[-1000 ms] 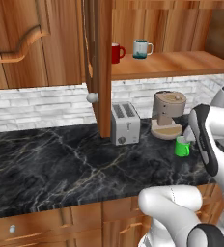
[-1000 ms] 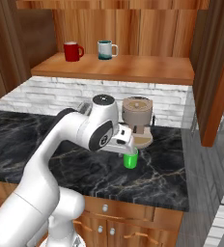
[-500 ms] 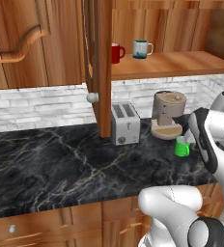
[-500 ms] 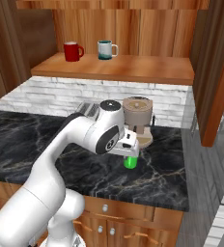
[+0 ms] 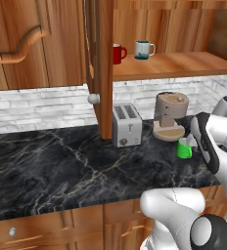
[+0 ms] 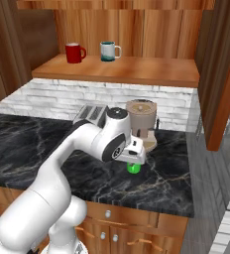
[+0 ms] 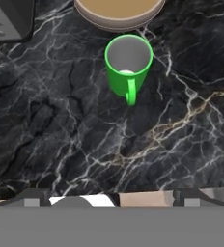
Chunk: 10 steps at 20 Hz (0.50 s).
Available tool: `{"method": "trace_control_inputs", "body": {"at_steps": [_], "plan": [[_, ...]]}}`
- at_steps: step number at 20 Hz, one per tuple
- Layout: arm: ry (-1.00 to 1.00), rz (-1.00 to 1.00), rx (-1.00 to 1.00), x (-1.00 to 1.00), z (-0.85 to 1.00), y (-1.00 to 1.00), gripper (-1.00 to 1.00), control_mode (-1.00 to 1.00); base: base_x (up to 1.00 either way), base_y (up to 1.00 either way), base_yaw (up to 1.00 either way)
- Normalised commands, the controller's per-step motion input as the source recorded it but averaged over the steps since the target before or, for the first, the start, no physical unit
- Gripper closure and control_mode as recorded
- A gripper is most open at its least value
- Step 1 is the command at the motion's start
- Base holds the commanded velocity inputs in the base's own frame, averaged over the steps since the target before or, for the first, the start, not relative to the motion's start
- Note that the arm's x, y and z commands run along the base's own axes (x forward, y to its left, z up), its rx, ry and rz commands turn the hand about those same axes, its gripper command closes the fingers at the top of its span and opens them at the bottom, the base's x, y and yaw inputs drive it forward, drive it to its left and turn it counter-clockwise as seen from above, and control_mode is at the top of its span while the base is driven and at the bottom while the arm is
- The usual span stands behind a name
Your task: Pick the mug on the counter and place it in the cabinet with the handle facing the right, like the mugs already inside.
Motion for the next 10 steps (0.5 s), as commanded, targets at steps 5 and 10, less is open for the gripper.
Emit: {"method": "trace_control_inputs", "body": {"at_steps": [5,10], "plan": [[-0.03,-0.02,0.0,0.1,-0.18,-0.01,-1.0,-1.0,0.0,0.0,0.0],[-0.03,-0.03,-0.01,0.13,-0.19,-0.03,-1.0,-1.0,0.0,0.0,0.0]]}}
